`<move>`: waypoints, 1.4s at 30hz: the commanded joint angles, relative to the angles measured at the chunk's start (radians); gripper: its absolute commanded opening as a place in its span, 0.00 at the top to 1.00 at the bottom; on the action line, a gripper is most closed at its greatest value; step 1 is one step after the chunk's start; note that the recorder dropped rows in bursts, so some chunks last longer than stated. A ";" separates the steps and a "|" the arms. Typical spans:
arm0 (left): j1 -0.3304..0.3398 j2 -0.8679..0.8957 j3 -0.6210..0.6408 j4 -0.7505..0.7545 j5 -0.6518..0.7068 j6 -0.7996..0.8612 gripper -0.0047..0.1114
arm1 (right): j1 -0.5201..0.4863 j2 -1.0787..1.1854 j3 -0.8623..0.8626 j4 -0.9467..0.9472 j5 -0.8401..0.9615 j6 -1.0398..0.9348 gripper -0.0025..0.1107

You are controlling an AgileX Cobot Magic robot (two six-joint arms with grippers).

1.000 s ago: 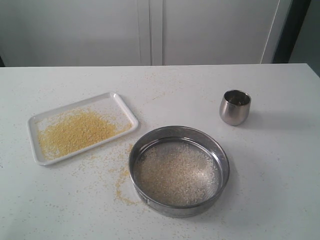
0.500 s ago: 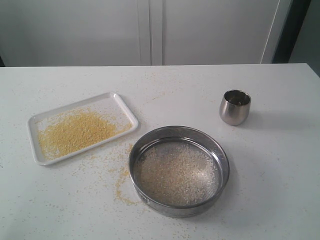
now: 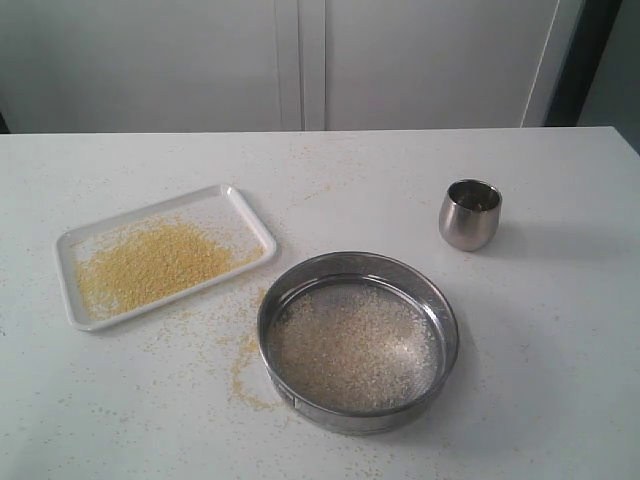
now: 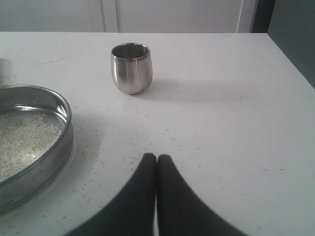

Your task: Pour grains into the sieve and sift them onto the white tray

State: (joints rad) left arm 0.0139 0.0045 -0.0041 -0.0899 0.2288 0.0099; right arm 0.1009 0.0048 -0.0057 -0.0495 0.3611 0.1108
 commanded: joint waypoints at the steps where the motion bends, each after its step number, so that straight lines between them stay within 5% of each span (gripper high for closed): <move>1: 0.003 -0.005 0.004 -0.010 0.003 -0.010 0.96 | -0.008 -0.005 0.006 -0.011 -0.019 -0.001 0.98; 42: 0.003 -0.005 0.004 -0.010 0.003 -0.010 0.96 | -0.089 -0.005 0.006 -0.004 -0.019 -0.001 0.98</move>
State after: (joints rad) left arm 0.0139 0.0045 -0.0041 -0.0899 0.2288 0.0099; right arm 0.0182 0.0048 -0.0057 -0.0509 0.3573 0.1108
